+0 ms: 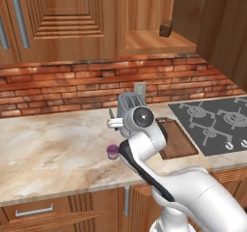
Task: Pick the bread, place it on the cutting board, pick the jam, place it on the counter, and close the cabinet.
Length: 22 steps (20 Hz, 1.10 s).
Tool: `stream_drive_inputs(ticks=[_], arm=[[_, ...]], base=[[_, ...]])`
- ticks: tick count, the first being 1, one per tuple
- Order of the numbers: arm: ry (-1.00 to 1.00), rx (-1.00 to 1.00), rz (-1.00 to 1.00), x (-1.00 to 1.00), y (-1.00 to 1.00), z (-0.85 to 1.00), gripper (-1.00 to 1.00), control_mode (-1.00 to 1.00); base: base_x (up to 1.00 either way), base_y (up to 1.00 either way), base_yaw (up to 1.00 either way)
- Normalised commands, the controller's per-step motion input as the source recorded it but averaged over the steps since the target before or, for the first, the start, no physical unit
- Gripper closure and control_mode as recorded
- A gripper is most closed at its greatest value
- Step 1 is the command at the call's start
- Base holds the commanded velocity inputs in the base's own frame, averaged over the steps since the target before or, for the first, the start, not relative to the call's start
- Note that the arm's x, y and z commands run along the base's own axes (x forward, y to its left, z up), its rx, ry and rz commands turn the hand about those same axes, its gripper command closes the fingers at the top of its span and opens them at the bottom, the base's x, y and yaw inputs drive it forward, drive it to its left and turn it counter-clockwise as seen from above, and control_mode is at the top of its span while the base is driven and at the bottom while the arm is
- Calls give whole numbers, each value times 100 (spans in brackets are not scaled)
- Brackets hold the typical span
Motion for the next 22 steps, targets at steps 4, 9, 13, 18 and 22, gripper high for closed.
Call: stream_drive_inputs(ticks=[4,9,13,18,22], arm=[[0,0,0,-7,-19,37,-100,-100],[0,0,0,-3,-18,41,-100,-100],[0,0,0,-1,-17,41,-100,-100],[0,0,0,-2,-18,45,-100,-100],[0,0,0,-4,-21,40,-100,-100]], base=[[0,0,0],[0,0,0],[0,0,0],[0,0,0],[0,0,0]])
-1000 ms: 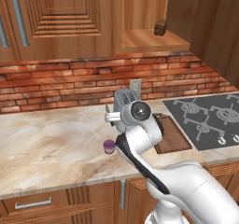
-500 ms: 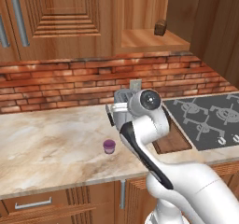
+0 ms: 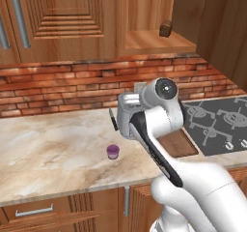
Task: Pick the bread, place it on the cutting board, pick the jam, place it on the counter, and close the cabinet.
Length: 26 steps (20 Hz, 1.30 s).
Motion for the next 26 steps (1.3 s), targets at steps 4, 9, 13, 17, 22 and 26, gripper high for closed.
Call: stream_drive_inputs(ticks=[4,9,13,17,22,26], arm=[[0,0,0,-9,-28,37,-100,-100],[0,0,0,-9,-23,36,-100,-100],[0,0,0,-11,-19,35,-100,-100],[0,0,0,-13,-15,30,-100,-100],[-1,0,0,-19,-10,32,-100,-100],[-3,0,0,-18,-8,31,-100,-100]], base=[[0,0,0],[0,0,0],[0,0,0],[0,0,0],[0,0,0],[0,0,0]])
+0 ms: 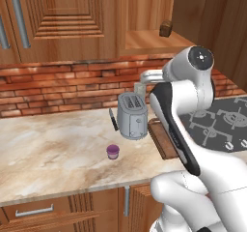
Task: Pick the bread, place it on the cutting board, pick the jam, place it on the counter, and close the cabinet.
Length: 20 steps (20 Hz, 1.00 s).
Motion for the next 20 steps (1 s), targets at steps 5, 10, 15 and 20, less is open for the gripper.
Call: stream_drive_inputs(ticks=[5,10,15,20], arm=[[-3,0,0,-16,-8,33,-100,-100],[-2,0,0,-11,-8,34,-100,-100],[-2,0,0,-8,-9,34,-100,-100],[-2,0,-2,-2,-8,34,-100,-100]], base=[[0,0,0],[0,0,0],[0,0,0],[0,0,0]])
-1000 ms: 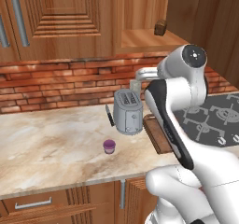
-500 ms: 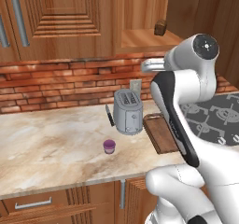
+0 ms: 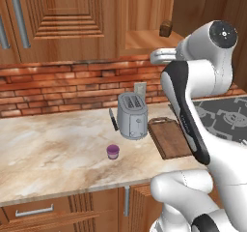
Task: Pick the bread, place it on the cutting board, pick the jam, place it on the counter, and close the cabinet.
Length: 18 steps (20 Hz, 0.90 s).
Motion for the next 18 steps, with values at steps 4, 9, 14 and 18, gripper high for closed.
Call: stream_drive_inputs(ticks=[4,9,14,18], arm=[[0,0,-5,0,-6,33,-100,-100],[0,0,-3,1,-6,25,-100,-100],[-1,0,-1,20,-10,10,-100,-100],[-1,0,0,42,-13,0,-100,-100]], base=[[0,0,0],[0,0,0],[0,0,0],[0,0,0]])
